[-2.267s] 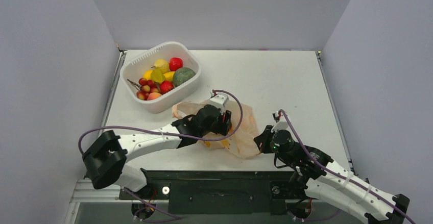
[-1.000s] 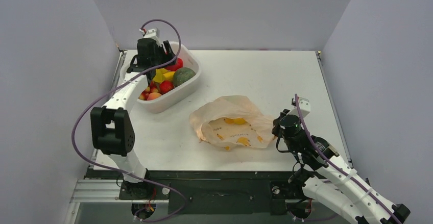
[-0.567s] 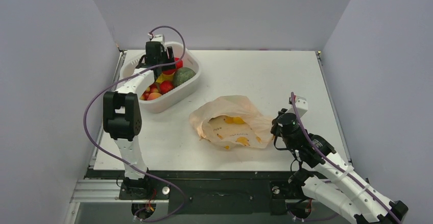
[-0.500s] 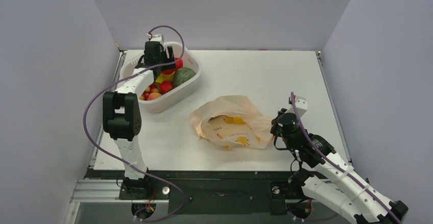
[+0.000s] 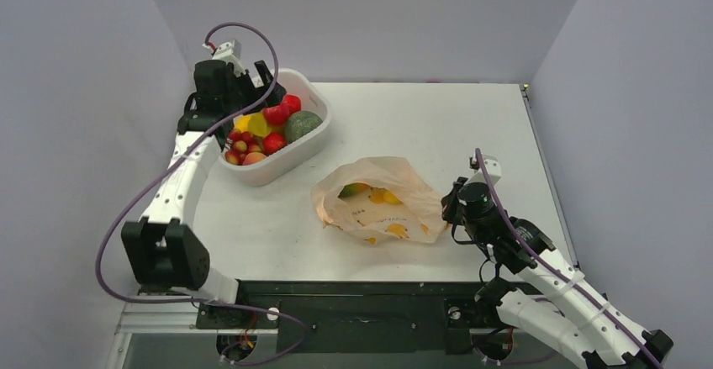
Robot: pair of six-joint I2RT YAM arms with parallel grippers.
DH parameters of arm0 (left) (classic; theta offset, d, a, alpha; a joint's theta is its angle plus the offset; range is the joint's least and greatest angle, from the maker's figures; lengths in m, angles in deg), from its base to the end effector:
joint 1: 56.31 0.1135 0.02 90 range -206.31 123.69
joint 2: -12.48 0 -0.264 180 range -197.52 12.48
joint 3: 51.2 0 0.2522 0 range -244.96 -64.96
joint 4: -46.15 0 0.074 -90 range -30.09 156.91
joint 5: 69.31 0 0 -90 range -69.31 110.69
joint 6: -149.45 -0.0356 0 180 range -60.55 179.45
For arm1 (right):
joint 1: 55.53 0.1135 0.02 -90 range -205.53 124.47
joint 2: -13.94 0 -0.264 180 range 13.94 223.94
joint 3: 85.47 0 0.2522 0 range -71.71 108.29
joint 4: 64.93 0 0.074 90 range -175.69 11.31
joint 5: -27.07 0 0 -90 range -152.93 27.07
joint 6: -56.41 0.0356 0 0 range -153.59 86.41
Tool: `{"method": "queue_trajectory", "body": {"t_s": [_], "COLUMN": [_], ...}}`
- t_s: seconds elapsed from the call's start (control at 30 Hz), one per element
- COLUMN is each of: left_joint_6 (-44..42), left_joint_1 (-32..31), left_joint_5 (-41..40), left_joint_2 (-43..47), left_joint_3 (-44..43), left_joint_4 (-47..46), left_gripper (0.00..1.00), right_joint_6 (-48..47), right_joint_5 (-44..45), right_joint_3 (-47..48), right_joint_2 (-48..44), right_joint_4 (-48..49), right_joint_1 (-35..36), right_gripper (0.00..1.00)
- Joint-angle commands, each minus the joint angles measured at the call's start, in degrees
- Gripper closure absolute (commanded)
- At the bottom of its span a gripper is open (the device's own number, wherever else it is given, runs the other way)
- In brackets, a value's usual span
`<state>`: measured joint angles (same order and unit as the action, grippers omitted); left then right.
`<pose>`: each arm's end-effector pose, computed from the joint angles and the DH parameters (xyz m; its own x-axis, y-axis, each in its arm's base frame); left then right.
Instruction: Take the fake fruits out of the plastic bag
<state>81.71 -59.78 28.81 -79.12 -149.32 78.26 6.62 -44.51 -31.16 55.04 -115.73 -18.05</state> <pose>0.3755 -0.0278 0.3588 -0.4699 -0.3472 -0.8116 0.0098 0.9173 -0.3981 0.1275 0.0836 0.2789 -0.6141 0.3010 -0.7296 0.0234 0.9310 0.3644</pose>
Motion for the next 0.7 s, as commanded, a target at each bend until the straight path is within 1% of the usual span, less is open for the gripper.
{"method": "queue_trajectory", "body": {"t_s": [0.0,0.03,0.07,0.1,0.13,0.17,0.2,0.23,0.27,0.3,0.33,0.37,0.4,0.43,0.47,0.5,0.53,0.57,0.6,0.63,0.67], "left_joint_6": [1.2,-0.4,-1.1,-1.8,-1.9,-2.0,-2.1,-2.2,-2.2,-2.7,-3.5,-4.1,-6.0,-7.1,-8.8,-9.6,-10.6,-10.9,-11.0,-11.0,-10.6], "left_joint_1": [-7.6,-9.5,-14.0,-16.3,-20.5,-24.9,-27.3,-32.1,-34.5,-39.4,-42.1,-47.8,-50.7,-56.8,-59.6,-65.0,-67.7,-72.0,-73.7,-76.4,-77.5], "left_joint_5": [11.5,10.8,9.2,8.4,6.3,5.0,2.2,0.8,-2.0,-3.1,-5.8,-7.7,-11.8,-14.2,-19.6,-22.0,-26.7,-31.3,-33.4,-36.9,-38.5], "left_joint_2": [15.0,16.8,20.5,22.2,25.7,27.3,30.5,31.8,34.2,35.2,36.7,37.0,37.1,36.4,35.7,34.2,33.3,31.4,30.4,27.9,26.6], "left_joint_3": [4.7,5.4,7.3,8.3,10.4,11.3,13.0,13.8,15.5,16.4,18.4,18.9,19.7,20.0,20.5,20.9,21.5,22.1,22.4,22.5,22.3], "left_joint_4": [0.7,0.6,-0.3,-1.0,-2.7,-3.6,-5.3,-6.1,-7.8,-8.8,-10.5,-10.8,-10.8,-10.5,-9.8,-9.6,-9.6,-9.8,-10.0,-9.8,-9.5], "left_gripper": [0.03,0.03,0.03,0.03,0.04,0.04,0.05,0.06,0.08,0.09,0.10,0.13,0.14,0.18,0.20,0.23,0.26,0.33,0.36,0.41,0.44], "right_joint_6": [-2.0,-2.6,-3.2,-3.4,-3.7,-3.8,-3.8,-3.8,-3.6,-3.6,-3.3,-3.2,-3.1,-3.0,-2.9,-2.8,-2.5,-2.4,-2.3,-2.2,-2.1], "right_joint_5": [-2.0,-2.7,-3.4,-3.6,-3.8,-3.9,-3.9,-3.8,-3.8,-3.7,-3.7,-3.8,-4.0,-4.3,-4.7,-4.8,-4.9,-4.9,-4.9,-4.9,-5.1], "right_joint_3": [4.1,4.5,4.7,5.3,5.6,6.2,6.5,7.0,7.3,7.6,7.8,8.0,8.1,8.2,8.1,8.0,7.8,7.7,7.5,7.5,7.3], "right_joint_2": [-0.6,-1.0,-1.2,-1.6,-1.7,-2.1,-2.2,-2.7,-3.1,-3.6,-3.8,-4.3,-4.4,-4.8,-5.2,-5.5,-5.9,-6.2,-6.7,-6.8,-7.3], "right_joint_4": [-1.5,-1.7,-2.2,-2.8,-3.2,-3.9,-4.3,-4.8,-5.0,-5.4,-5.5,-5.9,-6.0,-6.2,-6.3,-6.4,-6.5,-6.6,-6.8,-7.0,-7.2], "right_joint_1": [-0.4,-0.4,-0.4,-0.4,-0.3,-0.3,-0.3,-0.3,-0.3,-0.4,-0.4,-0.3,-0.3,-0.3,-0.2,-0.3,-0.3,-0.2,-0.2,-0.3,-0.2], "right_gripper": [1.00,1.00,1.00,1.00,1.00,1.00,1.00,1.00,1.00,1.00,1.00,1.00,1.00,1.00,1.00,1.00,1.00,1.00,1.00,1.00,1.00]}}
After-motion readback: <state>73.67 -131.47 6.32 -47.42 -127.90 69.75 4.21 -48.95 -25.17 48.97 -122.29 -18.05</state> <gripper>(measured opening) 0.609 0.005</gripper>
